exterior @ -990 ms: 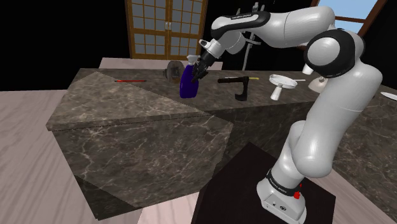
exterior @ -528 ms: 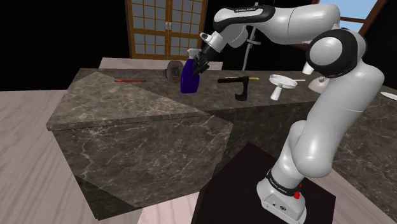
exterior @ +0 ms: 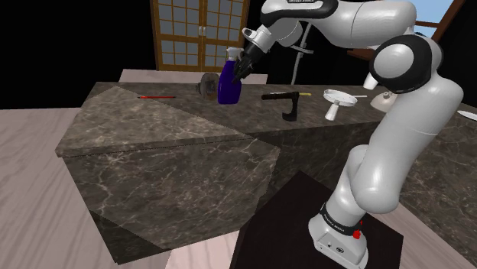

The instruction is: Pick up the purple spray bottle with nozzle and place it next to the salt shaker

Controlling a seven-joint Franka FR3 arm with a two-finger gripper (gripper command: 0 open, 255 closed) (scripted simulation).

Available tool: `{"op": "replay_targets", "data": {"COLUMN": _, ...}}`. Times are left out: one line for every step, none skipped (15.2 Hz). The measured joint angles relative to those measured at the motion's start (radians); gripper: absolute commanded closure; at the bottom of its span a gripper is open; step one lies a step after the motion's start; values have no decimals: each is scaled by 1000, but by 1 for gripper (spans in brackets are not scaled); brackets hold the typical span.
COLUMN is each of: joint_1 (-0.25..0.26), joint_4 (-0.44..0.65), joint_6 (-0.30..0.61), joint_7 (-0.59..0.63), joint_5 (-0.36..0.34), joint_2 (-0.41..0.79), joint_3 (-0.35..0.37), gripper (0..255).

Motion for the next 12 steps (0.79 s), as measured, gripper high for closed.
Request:
{"op": "replay_targets", "data": {"joint_1": 0, "joint_4": 18, "joint_6": -12, "joint_7": 6, "joint_5": 1, "joint_2": 5, "joint_3": -1, "gripper": 255}}
{"op": "replay_targets", "data": {"joint_1": -1, "joint_4": 30, "joint_6": -24, "joint_7": 12, "joint_5": -2, "joint_2": 4, "joint_3": -1, "gripper": 255}}
{"op": "replay_targets", "data": {"joint_1": -1, "joint_4": 40, "joint_6": -34, "joint_7": 19, "joint_5": -5, "joint_2": 2, "joint_3": -1, "gripper": 255}}
{"op": "replay_targets", "data": {"joint_1": -2, "joint_4": 57, "joint_6": -48, "joint_7": 25, "joint_5": -5, "joint_2": 5, "joint_3": -3, "gripper": 255}}
{"op": "replay_targets", "data": {"joint_1": -2, "joint_4": 72, "joint_6": -60, "joint_7": 32, "joint_5": -7, "joint_2": 6, "joint_3": -3, "gripper": 255}}
{"op": "replay_targets", "data": {"joint_1": -3, "joint_4": 86, "joint_6": -70, "joint_7": 37, "joint_5": -7, "joint_2": 9, "joint_3": -3, "gripper": 255}}
{"op": "replay_targets", "data": {"joint_1": -4, "joint_4": 103, "joint_6": -83, "joint_7": 42, "joint_5": -6, "joint_2": 13, "joint_3": -5, "gripper": 255}}
{"op": "replay_targets", "data": {"joint_1": -5, "joint_4": 113, "joint_6": -93, "joint_7": 47, "joint_5": -8, "joint_2": 12, "joint_3": -5, "gripper": 255}}
{"op": "replay_targets", "data": {"joint_1": -5, "joint_4": 130, "joint_6": -105, "joint_7": 53, "joint_5": -6, "joint_2": 17, "joint_3": -6, "gripper": 255}}
{"op": "replay_targets", "data": {"joint_1": -6, "joint_4": 146, "joint_6": -117, "joint_7": 60, "joint_5": -6, "joint_2": 19, "joint_3": -6, "gripper": 255}}
{"op": "replay_targets", "data": {"joint_1": -7, "joint_4": 165, "joint_6": -132, "joint_7": 66, "joint_5": -6, "joint_2": 22, "joint_3": -7, "gripper": 255}}
{"op": "replay_targets", "data": {"joint_1": -9, "joint_4": 182, "joint_6": -145, "joint_7": 71, "joint_5": -5, "joint_2": 27, "joint_3": -9, "gripper": 255}}
